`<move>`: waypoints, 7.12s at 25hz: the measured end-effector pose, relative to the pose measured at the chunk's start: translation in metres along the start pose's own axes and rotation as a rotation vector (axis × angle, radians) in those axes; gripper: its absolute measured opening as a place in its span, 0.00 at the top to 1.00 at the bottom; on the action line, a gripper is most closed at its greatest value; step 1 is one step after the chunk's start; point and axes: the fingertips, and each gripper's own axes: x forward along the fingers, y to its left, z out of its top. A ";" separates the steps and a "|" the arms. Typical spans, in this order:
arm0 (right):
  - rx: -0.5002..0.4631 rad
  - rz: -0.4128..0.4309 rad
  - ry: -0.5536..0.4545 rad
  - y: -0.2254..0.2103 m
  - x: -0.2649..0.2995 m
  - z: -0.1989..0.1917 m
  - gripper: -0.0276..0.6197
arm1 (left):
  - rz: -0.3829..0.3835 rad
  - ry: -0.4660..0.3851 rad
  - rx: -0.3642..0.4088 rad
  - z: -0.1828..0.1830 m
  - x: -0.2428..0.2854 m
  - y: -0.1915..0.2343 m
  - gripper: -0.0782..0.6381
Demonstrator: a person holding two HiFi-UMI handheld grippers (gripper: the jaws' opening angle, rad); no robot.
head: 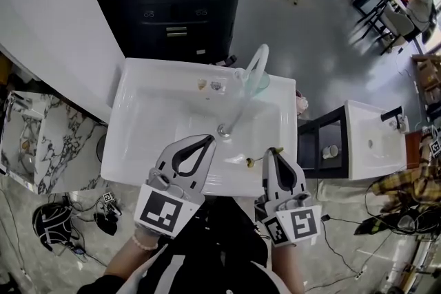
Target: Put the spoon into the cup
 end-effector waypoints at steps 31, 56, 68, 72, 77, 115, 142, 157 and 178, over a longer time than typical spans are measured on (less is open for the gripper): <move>-0.016 0.158 0.021 -0.049 0.058 0.009 0.96 | 0.196 0.008 -0.033 -0.004 0.030 0.015 0.90; -0.098 0.060 -0.061 -0.128 0.125 0.023 0.95 | 0.309 0.062 -0.053 -0.021 0.012 0.022 0.90; -0.009 0.047 -0.136 -0.162 0.170 0.024 0.96 | 0.339 0.077 -0.068 -0.031 0.008 0.022 0.90; 0.027 0.052 -0.140 -0.170 0.183 0.020 0.96 | 0.339 0.092 -0.064 -0.034 0.008 0.022 0.90; 0.043 0.041 -0.116 -0.180 0.198 0.008 0.96 | 0.342 0.094 -0.064 -0.036 0.011 0.022 0.90; 0.063 0.065 0.111 -0.188 0.253 -0.094 0.95 | 0.370 0.149 -0.074 -0.050 0.010 0.028 0.90; 0.127 -0.020 0.150 -0.210 0.227 -0.106 0.77 | 0.325 0.135 -0.079 -0.050 0.016 0.022 0.90; 0.044 -0.042 0.152 -0.185 0.178 -0.103 0.90 | 0.318 0.102 -0.053 -0.046 0.016 0.030 0.90; -0.066 0.077 0.123 -0.103 0.087 -0.072 0.95 | 0.222 0.058 0.001 -0.033 0.031 0.008 0.90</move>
